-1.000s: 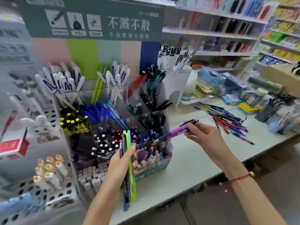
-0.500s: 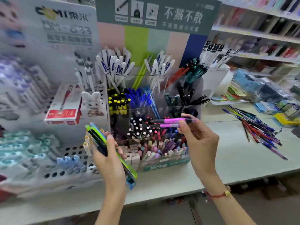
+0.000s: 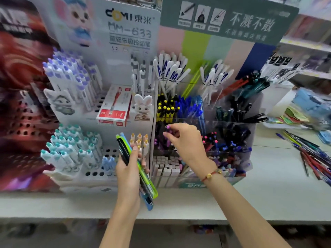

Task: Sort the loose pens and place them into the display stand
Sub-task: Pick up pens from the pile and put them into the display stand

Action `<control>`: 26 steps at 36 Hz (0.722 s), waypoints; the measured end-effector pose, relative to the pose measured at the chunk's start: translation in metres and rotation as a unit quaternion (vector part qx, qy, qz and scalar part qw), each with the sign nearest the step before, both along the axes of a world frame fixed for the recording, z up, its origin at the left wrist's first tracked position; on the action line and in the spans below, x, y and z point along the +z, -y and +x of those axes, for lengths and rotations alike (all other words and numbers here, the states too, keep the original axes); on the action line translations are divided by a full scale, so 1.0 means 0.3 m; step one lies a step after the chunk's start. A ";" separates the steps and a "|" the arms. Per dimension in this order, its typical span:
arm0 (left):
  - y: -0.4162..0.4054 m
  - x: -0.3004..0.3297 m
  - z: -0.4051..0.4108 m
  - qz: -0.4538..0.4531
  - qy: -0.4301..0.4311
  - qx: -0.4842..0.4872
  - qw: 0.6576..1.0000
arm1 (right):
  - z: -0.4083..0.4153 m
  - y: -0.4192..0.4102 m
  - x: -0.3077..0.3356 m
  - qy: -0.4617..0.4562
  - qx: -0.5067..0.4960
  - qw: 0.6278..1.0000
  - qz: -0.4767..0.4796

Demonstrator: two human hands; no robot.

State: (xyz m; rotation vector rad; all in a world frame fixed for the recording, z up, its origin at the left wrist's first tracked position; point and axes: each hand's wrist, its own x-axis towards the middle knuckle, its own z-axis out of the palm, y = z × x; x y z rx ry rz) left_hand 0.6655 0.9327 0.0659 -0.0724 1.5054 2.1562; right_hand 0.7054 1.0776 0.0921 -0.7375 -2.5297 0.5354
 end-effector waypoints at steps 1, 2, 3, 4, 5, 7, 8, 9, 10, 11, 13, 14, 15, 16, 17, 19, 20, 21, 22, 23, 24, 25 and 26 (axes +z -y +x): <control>0.002 0.000 -0.001 0.003 0.005 -0.002 1.000 | -0.014 0.000 -0.004 0.051 0.006 0.999 0.014; 0.003 0.003 -0.001 0.007 0.011 -0.003 1.000 | -0.025 0.002 -0.009 0.096 0.011 0.995 0.032; 0.004 0.005 -0.002 0.012 0.019 -0.004 1.000 | -0.034 0.006 -0.014 0.129 0.014 0.990 0.050; 0.006 0.011 -0.001 0.022 0.032 -0.006 0.999 | -0.042 0.009 -0.019 0.148 0.017 0.987 0.066; 0.008 0.017 0.000 0.039 0.050 -0.008 0.998 | -0.046 0.011 -0.023 0.158 0.020 0.984 0.078; 0.012 0.031 0.005 0.095 0.098 -0.014 0.991 | -0.042 0.017 -0.025 0.158 0.032 0.982 0.099; 0.015 0.036 0.008 0.127 0.119 -0.014 0.985 | -0.032 0.021 -0.026 0.151 0.037 0.982 0.108; 0.017 0.040 0.011 0.154 0.132 -0.013 0.979 | -0.016 0.028 -0.024 0.134 0.042 0.984 0.113; 0.017 0.043 0.013 0.175 0.137 -0.013 0.975 | 0.005 0.038 -0.019 0.102 0.046 0.988 0.105; 0.015 0.043 0.014 0.190 0.141 -0.011 0.971 | 0.029 0.053 -0.011 0.062 0.048 0.994 0.079; 0.009 0.050 0.018 0.216 0.153 -0.001 0.964 | 0.079 0.085 0.005 0.010 0.054 0.997 -0.047; 0.003 0.055 0.020 0.230 0.155 0.004 0.961 | 0.101 0.099 0.015 0.006 0.065 0.988 -0.141; -0.005 0.061 0.023 0.243 0.154 0.007 0.958 | 0.122 0.111 0.026 0.012 0.080 0.967 -0.240; -0.016 0.067 0.026 0.252 0.152 0.008 0.956 | 0.142 0.121 0.036 0.023 0.093 0.943 -0.318; -0.026 0.073 0.030 0.260 0.150 0.008 0.954 | 0.159 0.128 0.041 0.031 0.101 0.928 -0.359; -0.048 0.078 0.035 0.274 0.148 0.019 0.950 | 0.184 0.131 0.041 0.032 0.102 0.929 -0.355; -0.059 0.078 0.039 0.273 0.141 0.023 0.951 | 0.192 0.127 0.039 0.028 0.096 0.935 -0.341; -0.069 0.078 0.042 0.268 0.133 0.022 0.954 | 0.198 0.124 0.041 0.021 0.088 0.939 -0.331; -0.078 0.082 0.048 0.261 0.127 0.016 0.957 | 0.203 0.118 0.041 0.012 0.078 0.941 -0.328; -0.088 0.082 0.055 0.254 0.121 0.007 0.960 | 0.210 0.112 0.045 -0.003 0.067 0.941 -0.332; -0.096 0.081 0.060 0.245 0.113 -0.003 0.963 | 0.218 0.104 0.045 -0.019 0.051 0.939 -0.340; -0.105 0.082 0.066 0.235 0.103 -0.015 0.966 | 0.227 0.096 0.046 -0.039 0.034 0.935 -0.350; -0.112 0.085 0.071 0.226 0.097 -0.026 0.969 | 0.238 0.087 0.048 -0.061 0.015 0.932 -0.358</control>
